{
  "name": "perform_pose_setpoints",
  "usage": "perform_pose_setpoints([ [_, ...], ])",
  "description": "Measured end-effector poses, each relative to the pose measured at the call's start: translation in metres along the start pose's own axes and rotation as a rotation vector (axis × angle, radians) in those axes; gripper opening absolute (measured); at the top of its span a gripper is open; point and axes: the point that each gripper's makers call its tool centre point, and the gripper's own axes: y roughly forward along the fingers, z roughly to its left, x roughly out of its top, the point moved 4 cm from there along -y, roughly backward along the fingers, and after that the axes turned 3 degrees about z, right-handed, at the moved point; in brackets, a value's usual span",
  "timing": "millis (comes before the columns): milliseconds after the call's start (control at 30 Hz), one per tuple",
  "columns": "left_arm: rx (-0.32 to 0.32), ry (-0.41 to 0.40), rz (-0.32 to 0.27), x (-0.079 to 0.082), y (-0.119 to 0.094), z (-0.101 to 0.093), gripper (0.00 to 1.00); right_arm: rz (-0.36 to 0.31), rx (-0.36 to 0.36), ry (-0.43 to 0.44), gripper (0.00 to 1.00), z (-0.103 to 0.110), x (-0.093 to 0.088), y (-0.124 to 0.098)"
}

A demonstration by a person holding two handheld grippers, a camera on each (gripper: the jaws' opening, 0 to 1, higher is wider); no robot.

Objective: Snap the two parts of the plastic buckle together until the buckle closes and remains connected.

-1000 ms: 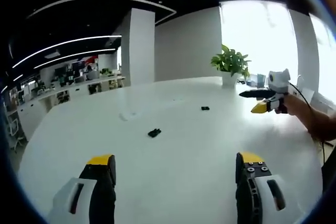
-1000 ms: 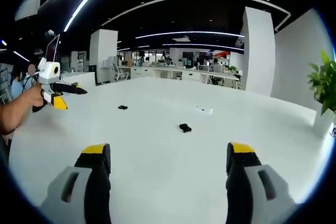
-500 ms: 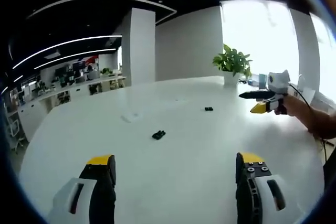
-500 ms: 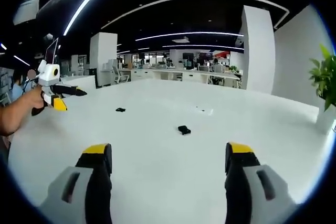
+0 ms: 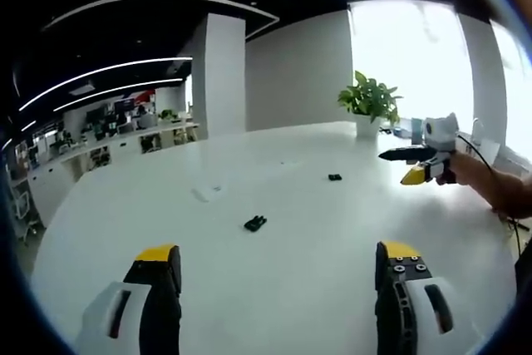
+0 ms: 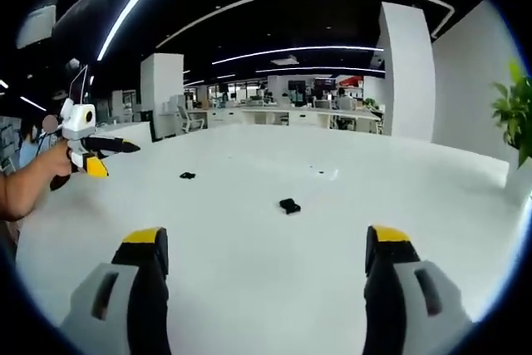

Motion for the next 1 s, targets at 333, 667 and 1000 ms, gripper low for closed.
perform_pose_setpoints([
  [333,0.005,-0.008,-0.005,0.001,0.003,0.006,0.99,0.017,0.024,0.013,1.0,-0.001,-0.002,0.006],
  [667,-0.002,-0.006,0.013,-0.001,0.007,0.006,0.99,0.021,0.006,0.022,1.0,-0.008,-0.001,0.008],
  [1000,-0.004,-0.004,0.015,0.0,0.014,0.01,0.99,0.035,0.001,0.015,1.0,-0.01,-0.003,0.011],
])
